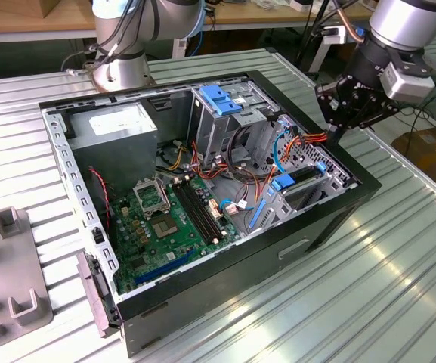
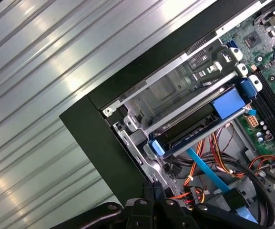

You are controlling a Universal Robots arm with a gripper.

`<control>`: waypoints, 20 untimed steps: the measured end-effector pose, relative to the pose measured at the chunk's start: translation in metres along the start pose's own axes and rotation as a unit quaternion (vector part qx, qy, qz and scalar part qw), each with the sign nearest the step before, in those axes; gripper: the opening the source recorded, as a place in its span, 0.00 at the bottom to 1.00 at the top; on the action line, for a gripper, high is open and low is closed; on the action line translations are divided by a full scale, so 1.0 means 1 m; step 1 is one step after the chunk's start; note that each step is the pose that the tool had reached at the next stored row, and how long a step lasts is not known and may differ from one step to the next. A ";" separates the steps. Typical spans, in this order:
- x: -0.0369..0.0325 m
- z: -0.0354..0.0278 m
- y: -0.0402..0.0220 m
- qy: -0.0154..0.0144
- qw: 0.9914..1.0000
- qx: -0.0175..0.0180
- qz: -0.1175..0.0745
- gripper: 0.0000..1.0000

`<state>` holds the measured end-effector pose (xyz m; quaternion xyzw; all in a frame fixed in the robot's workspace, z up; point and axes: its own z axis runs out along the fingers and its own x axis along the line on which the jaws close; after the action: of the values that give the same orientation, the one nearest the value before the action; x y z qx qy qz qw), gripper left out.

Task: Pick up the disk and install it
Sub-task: 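Insert the first disk wire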

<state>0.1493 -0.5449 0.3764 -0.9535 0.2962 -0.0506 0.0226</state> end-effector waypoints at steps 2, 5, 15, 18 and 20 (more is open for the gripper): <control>-0.0004 0.0003 -0.0019 0.002 1.000 0.001 -0.004 0.24; -0.0007 0.0006 -0.0051 0.004 1.000 0.003 -0.009 0.24; -0.0023 0.0024 -0.0137 0.011 0.999 0.006 -0.037 0.24; -0.0022 0.0035 -0.0141 0.011 0.998 0.008 -0.058 0.24; -0.0023 0.0045 -0.0141 0.010 0.997 0.010 -0.078 0.24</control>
<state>0.1558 -0.5320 0.3728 -0.9729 0.2204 -0.0650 0.0250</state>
